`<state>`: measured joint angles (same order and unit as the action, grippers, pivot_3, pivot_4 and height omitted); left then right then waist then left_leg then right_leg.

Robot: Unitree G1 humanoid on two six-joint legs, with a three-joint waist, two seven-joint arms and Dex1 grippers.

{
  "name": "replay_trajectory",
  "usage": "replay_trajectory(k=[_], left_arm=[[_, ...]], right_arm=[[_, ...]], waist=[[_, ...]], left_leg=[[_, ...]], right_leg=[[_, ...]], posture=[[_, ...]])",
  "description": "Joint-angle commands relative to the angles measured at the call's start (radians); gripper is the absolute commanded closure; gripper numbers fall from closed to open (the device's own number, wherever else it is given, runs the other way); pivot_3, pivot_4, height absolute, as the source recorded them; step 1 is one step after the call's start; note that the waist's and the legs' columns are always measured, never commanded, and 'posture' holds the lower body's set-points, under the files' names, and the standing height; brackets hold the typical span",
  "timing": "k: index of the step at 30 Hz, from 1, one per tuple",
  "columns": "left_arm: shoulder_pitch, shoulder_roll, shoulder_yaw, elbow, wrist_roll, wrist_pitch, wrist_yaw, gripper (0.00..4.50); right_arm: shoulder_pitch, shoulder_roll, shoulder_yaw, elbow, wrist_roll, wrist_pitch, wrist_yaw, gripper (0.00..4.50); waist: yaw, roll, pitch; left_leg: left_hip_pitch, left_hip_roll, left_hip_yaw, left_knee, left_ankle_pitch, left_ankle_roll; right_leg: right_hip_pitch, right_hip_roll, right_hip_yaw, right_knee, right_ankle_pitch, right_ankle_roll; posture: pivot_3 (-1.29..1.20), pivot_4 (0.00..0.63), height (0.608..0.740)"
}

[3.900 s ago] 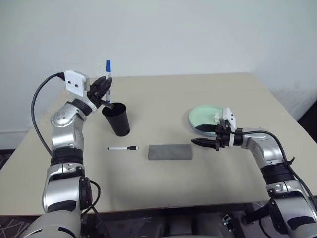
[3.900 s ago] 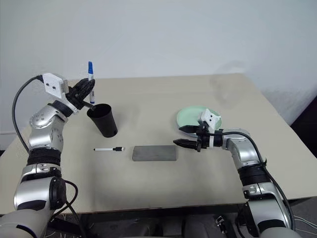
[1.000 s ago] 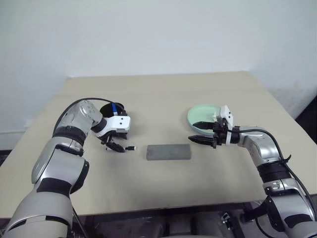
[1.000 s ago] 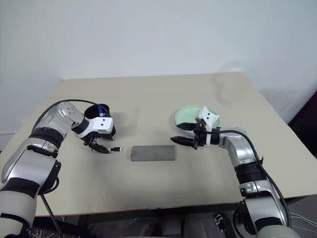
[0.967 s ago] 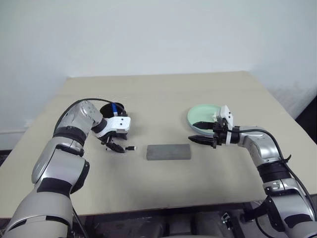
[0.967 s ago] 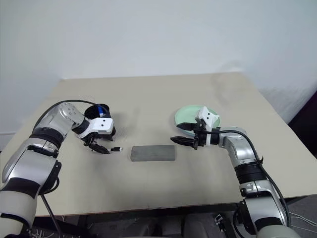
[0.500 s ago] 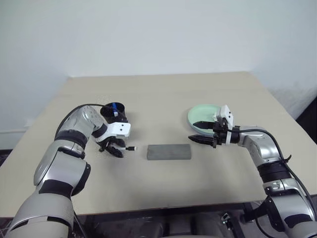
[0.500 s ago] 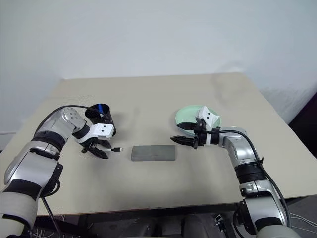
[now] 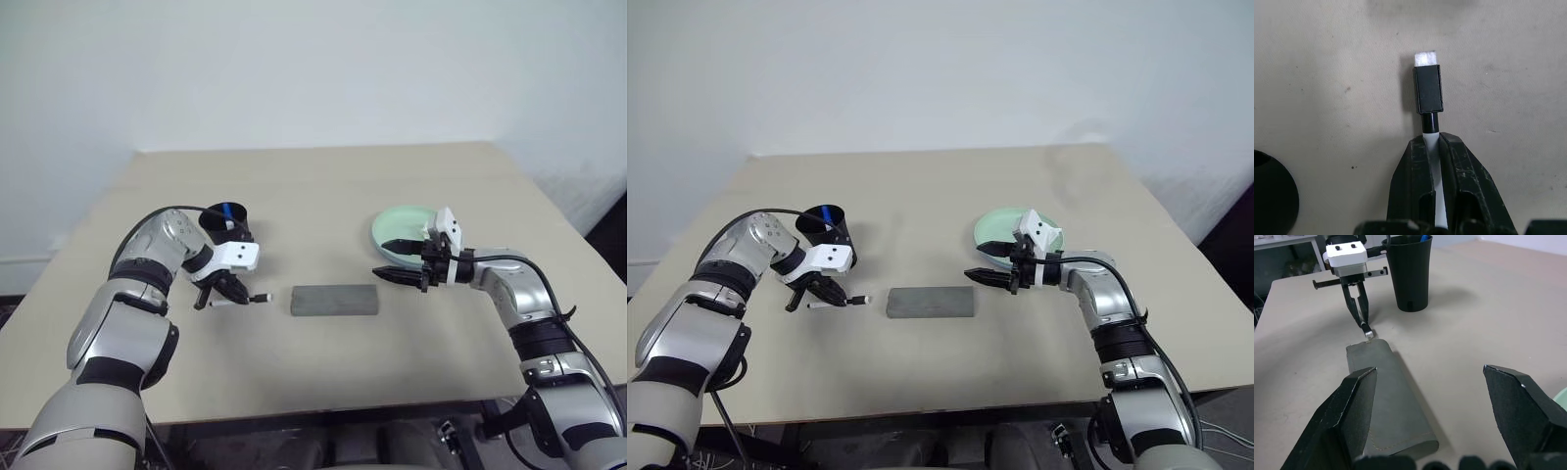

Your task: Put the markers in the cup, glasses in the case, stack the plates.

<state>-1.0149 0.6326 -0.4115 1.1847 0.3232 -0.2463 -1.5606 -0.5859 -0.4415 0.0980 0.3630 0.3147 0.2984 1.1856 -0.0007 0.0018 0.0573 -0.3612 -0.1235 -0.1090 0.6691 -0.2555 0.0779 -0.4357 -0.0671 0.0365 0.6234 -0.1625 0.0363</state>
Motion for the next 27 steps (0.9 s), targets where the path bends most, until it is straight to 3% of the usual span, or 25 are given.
replay_trajectory(k=[1, 5, 12, 19, 27], left_arm=[[-0.012, -0.011, 0.077, -0.091, -0.134, 0.047, -0.051, 4.46], [0.006, -0.024, 0.19, -0.224, -0.282, 0.124, -0.045, 4.46], [0.061, -0.083, 0.442, -0.4, -0.461, 0.161, 0.278, 4.46], [0.114, -0.139, 0.613, -0.464, -0.504, 0.074, 0.695, 4.46], [0.175, -0.127, 0.669, -0.388, -0.473, -0.064, 0.96, 4.46]], right_arm=[[-0.022, -0.003, -0.026, -0.031, 0.016, -0.015, -0.002, 0.74], [-0.015, -0.007, -0.027, -0.041, 0.018, -0.01, -0.003, 0.74], [-0.018, -0.009, -0.029, -0.049, 0.016, -0.014, -0.01, 0.74], [-0.059, -0.006, -0.025, -0.05, 0.019, -0.018, 0.001, 0.74], [-0.079, -0.001, -0.025, -0.043, 0.019, -0.023, 0.011, 0.74]], waist=[[0.002, 0.0, 0.0], [0.0, 0.0, 0.0], [-0.002, 0.0, 0.0], [0.0, -0.001, 0.0], [0.0, -0.001, -0.001]], left_leg=[[0.0, 0.0, 0.0, 0.0, 0.0, 0.0], [-0.001, 0.0, 0.0, 0.001, 0.0, 0.0], [0.001, 0.001, 0.0, 0.0, -0.001, -0.002], [0.001, 0.001, 0.0, 0.001, -0.001, -0.006], [0.002, 0.001, 0.001, 0.001, 0.0, -0.006]], right_leg=[[0.0, 0.0, 0.0, 0.0, 0.0, 0.0], [0.0, 0.0, 0.0, 0.0, 0.0, 0.0], [-0.001, 0.0, 0.0, 0.0, 0.001, -0.001], [0.0, 0.0, 0.0, 0.0, 0.004, -0.003], [0.002, 0.0, 0.0, 0.0, 0.004, -0.004]], posture=[[0.0, 0.0, 0.74], [0.0, 0.0, 0.74], [0.0, 0.0, 0.74], [0.0, 0.0, 0.74], [0.0, 0.0, 0.74]])
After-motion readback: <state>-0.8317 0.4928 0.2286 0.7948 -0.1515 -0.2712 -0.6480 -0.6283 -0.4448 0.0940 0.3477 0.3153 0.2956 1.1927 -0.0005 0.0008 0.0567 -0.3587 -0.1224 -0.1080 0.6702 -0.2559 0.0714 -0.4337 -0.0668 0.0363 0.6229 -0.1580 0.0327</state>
